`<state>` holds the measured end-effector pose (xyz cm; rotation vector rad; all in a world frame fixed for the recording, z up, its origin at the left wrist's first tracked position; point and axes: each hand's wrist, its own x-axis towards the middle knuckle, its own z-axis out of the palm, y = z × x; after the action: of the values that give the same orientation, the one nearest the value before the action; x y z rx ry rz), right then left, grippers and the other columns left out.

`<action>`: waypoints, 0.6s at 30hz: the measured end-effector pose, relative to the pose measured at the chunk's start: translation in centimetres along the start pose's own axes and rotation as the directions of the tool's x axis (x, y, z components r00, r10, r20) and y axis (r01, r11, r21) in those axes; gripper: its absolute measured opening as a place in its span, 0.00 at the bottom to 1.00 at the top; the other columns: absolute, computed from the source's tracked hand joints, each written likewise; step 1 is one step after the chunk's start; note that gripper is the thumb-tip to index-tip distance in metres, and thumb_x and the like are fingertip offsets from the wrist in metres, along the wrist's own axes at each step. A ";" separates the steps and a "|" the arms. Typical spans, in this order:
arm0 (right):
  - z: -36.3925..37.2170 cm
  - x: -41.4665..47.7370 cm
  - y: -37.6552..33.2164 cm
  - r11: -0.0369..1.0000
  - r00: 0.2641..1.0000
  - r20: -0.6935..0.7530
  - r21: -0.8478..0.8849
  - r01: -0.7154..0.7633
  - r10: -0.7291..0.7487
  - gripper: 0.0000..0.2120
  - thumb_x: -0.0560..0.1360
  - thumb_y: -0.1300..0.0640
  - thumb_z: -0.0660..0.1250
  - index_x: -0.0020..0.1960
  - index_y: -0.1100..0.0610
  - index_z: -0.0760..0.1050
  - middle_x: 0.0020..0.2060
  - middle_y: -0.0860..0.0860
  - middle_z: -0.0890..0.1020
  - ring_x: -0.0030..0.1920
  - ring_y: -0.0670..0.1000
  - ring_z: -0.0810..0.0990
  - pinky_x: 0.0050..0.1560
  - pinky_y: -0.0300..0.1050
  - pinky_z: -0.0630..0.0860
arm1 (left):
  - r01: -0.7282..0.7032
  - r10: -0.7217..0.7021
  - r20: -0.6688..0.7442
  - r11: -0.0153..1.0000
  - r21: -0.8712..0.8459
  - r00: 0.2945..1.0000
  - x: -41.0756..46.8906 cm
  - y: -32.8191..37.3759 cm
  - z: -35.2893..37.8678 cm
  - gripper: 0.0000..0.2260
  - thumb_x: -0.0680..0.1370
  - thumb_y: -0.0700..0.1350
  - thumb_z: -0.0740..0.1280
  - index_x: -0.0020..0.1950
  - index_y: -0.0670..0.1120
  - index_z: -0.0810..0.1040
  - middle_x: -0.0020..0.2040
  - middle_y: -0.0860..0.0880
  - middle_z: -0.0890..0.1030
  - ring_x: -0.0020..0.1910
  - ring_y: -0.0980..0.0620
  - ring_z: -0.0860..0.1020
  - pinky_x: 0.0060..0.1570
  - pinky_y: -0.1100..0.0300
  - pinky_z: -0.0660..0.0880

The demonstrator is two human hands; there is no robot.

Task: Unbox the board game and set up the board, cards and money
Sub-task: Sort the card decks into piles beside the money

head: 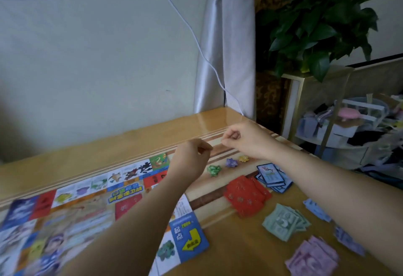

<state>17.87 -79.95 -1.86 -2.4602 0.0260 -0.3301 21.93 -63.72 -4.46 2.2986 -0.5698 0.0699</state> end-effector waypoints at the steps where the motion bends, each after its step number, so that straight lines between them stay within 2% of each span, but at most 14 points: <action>1: 0.0 -0.9 -1.4 0.999 0.999 0.022 0.018 0.027 -0.027 0.02 0.75 0.55 0.69 0.45 0.52 0.81 0.39 0.41 0.79 0.41 0.37 0.75 0.36 0.27 0.66 | 0.000 0.001 -0.006 1.000 0.001 1.000 -1.3 -0.1 -1.1 0.08 0.78 0.42 0.64 0.51 0.50 0.82 0.43 0.55 0.78 0.40 0.56 0.76 0.35 0.67 0.66; 5: 0.9 -5.2 -6.3 0.995 0.991 0.103 0.042 0.086 -0.090 0.03 0.74 0.55 0.70 0.46 0.54 0.81 0.38 0.44 0.80 0.38 0.38 0.76 0.36 0.27 0.69 | 0.026 -0.026 0.030 1.000 -0.006 0.999 -7.6 -1.1 -4.9 0.07 0.78 0.41 0.64 0.47 0.53 0.79 0.40 0.53 0.79 0.36 0.55 0.76 0.31 0.69 0.69; 7: 1.9 -7.8 -8.6 0.992 0.982 0.152 0.085 0.098 -0.110 0.03 0.74 0.57 0.70 0.45 0.56 0.81 0.37 0.48 0.81 0.35 0.43 0.77 0.38 0.34 0.73 | 0.034 -0.035 0.061 0.999 0.010 0.998 -11.2 -1.8 -6.5 0.08 0.78 0.41 0.64 0.46 0.54 0.78 0.42 0.52 0.80 0.40 0.54 0.78 0.39 0.65 0.73; 9: 3.1 -10.5 -10.7 0.986 0.966 0.209 0.105 0.130 -0.150 0.02 0.74 0.58 0.70 0.42 0.54 0.80 0.34 0.47 0.81 0.33 0.45 0.78 0.41 0.39 0.75 | 0.043 -0.048 0.085 0.998 0.055 0.995 -14.9 -2.9 -8.0 0.07 0.78 0.41 0.64 0.49 0.52 0.80 0.46 0.51 0.81 0.46 0.53 0.79 0.45 0.62 0.74; 12: 5.5 -14.4 -13.2 0.980 0.935 0.293 0.057 0.189 -0.197 0.04 0.74 0.57 0.69 0.41 0.50 0.79 0.33 0.44 0.80 0.32 0.41 0.77 0.40 0.37 0.75 | 0.053 -0.061 0.085 0.994 0.093 0.995 -20.1 -4.5 -10.3 0.07 0.78 0.42 0.65 0.53 0.51 0.80 0.46 0.53 0.81 0.44 0.54 0.79 0.43 0.62 0.75; 14: 7.2 -16.6 -14.5 0.977 0.914 0.344 0.056 0.207 -0.213 0.03 0.74 0.57 0.70 0.42 0.50 0.79 0.34 0.45 0.81 0.31 0.41 0.77 0.37 0.36 0.75 | 0.072 -0.077 0.050 0.994 0.084 0.996 -23.3 -5.5 -11.9 0.07 0.78 0.43 0.65 0.50 0.54 0.78 0.43 0.56 0.80 0.40 0.58 0.79 0.40 0.64 0.76; 16: 8.8 -18.6 -15.4 0.976 0.889 0.407 0.036 0.214 -0.210 0.01 0.75 0.56 0.69 0.45 0.51 0.80 0.34 0.44 0.80 0.31 0.40 0.77 0.33 0.29 0.71 | 0.103 -0.105 0.017 0.991 0.080 0.994 -26.0 -6.7 -13.2 0.06 0.78 0.45 0.66 0.48 0.57 0.77 0.42 0.58 0.79 0.40 0.59 0.79 0.40 0.64 0.75; 18: 10.2 -20.1 -16.1 0.970 0.862 0.460 -0.006 0.243 -0.213 0.04 0.75 0.55 0.69 0.49 0.52 0.80 0.40 0.45 0.81 0.35 0.40 0.77 0.35 0.27 0.70 | 0.125 -0.125 -0.010 0.988 0.091 0.992 -28.3 -7.6 -14.2 0.06 0.78 0.46 0.66 0.48 0.58 0.77 0.42 0.59 0.79 0.37 0.62 0.78 0.39 0.66 0.72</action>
<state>-0.12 -59.09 -4.38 -2.5483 -0.4670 0.1642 1.34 -38.55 -5.50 2.4173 -0.4269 0.0405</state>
